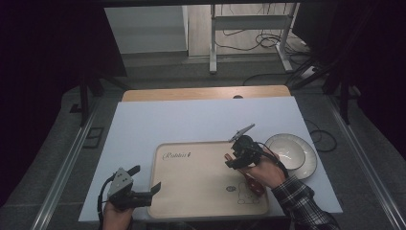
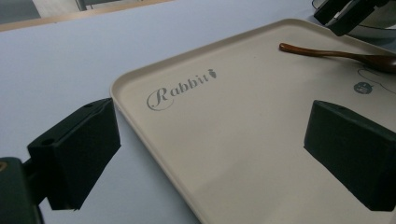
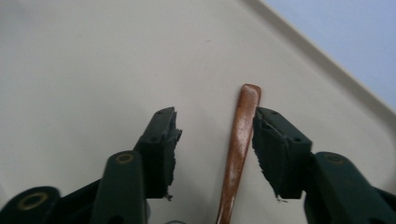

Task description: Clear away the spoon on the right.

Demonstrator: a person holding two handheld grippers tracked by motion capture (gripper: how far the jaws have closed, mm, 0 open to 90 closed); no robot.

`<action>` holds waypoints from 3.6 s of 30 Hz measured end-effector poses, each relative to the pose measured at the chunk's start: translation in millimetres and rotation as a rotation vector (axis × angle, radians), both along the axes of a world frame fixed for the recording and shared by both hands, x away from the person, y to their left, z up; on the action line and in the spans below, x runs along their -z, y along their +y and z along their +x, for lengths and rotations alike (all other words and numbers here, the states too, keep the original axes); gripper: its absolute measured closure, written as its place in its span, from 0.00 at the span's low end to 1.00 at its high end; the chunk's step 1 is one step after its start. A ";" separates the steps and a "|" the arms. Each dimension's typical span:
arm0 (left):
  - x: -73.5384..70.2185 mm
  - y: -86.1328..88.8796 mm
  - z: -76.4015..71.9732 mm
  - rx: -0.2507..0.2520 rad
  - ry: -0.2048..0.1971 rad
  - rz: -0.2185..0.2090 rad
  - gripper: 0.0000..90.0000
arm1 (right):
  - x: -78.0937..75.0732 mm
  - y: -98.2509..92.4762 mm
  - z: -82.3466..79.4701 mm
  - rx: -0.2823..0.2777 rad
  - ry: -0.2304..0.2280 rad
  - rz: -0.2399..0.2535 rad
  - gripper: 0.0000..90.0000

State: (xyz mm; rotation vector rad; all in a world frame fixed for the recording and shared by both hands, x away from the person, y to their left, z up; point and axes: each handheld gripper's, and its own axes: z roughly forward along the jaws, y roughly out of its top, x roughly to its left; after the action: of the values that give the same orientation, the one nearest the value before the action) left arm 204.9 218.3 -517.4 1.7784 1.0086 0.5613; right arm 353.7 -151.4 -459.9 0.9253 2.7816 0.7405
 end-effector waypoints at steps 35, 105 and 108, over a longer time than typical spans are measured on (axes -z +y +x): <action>-0.5 0.0 0.0 0.004 -0.005 -0.002 0.03 | 40.8 -12.8 -18.6 -0.033 -0.057 0.055 1.00; -0.8 0.7 -0.3 0.000 -0.008 -0.002 0.04 | 28.2 -46.2 -10.6 0.121 -0.146 0.059 0.87; -0.8 0.6 -0.3 0.000 -0.008 -0.002 0.04 | 26.4 -46.6 -12.0 0.119 -0.154 0.069 0.85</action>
State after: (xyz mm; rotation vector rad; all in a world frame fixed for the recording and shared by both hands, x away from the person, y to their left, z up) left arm 204.6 218.8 -516.6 1.7736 1.0034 0.5666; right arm 341.6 -198.0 -486.3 0.9917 2.5590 0.8549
